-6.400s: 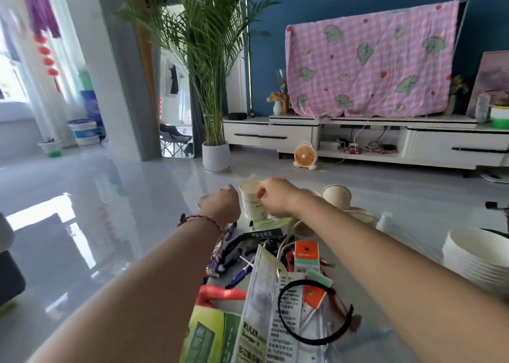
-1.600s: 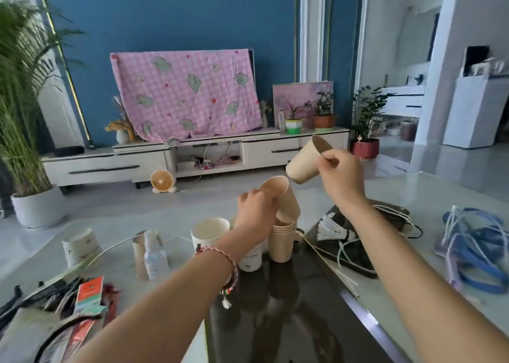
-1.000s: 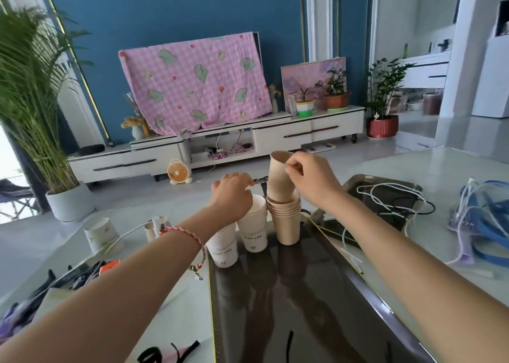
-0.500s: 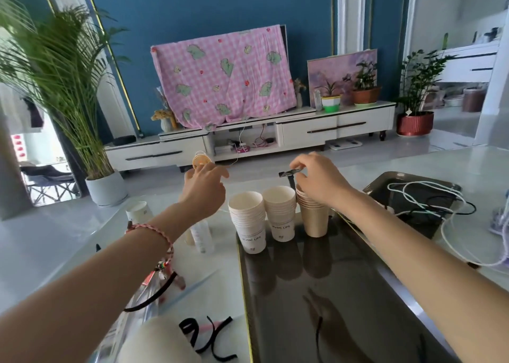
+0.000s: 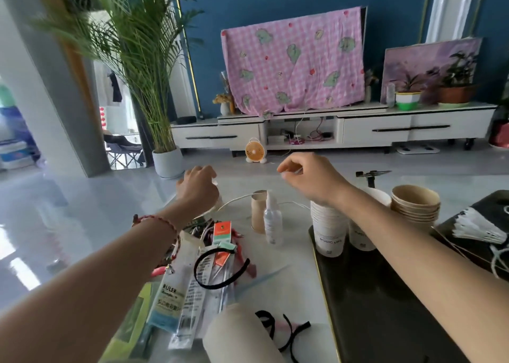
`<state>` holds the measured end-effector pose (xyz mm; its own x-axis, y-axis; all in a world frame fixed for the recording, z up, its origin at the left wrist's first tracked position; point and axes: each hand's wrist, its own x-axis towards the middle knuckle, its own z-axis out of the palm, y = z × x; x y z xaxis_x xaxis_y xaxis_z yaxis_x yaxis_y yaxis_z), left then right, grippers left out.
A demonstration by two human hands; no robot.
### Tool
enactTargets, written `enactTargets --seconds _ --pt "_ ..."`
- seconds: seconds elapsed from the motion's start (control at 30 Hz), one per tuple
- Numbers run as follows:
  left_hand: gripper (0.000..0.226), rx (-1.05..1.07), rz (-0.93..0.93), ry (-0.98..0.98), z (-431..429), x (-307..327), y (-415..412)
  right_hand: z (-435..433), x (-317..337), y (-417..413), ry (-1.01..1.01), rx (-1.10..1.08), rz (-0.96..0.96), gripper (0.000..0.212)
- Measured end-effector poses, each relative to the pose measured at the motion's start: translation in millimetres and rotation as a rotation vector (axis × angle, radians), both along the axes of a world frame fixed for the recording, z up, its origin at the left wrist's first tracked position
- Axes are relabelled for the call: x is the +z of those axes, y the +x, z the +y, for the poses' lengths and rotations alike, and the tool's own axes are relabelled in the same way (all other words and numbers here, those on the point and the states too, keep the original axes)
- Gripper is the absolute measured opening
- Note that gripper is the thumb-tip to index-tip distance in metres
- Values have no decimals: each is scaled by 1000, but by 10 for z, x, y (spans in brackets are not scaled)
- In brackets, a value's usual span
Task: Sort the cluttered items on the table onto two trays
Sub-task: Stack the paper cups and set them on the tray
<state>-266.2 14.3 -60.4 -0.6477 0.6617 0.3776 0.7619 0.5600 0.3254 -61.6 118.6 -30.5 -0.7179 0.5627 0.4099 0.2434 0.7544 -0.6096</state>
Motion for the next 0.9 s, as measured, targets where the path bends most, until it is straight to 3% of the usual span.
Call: enactTargets --seconds 0.2,0.4,0.6,0.67,0.73,0.9 --pt "36 128 -150 -29 93 -33 -485 324 36 -701 -103 -127 -100 18" --pt "54 125 -177 -133 483 -190 -772 515 -59 -1224 71 -183 -641 61" --pt "62 161 -192 -247 721 -423 -963 525 -114 -1489 -246 -222 -1025 88" --pt "62 179 -231 -267 747 -533 -1030 549 -153 -1497 -295 -231 -1096 86" --pt "60 169 -274 -249 769 -634 -1101 599 -217 -1550 -344 -229 -1138 68" --pt "53 170 -266 -103 790 -702 -1094 745 -337 -1677 -464 -261 -1158 65"
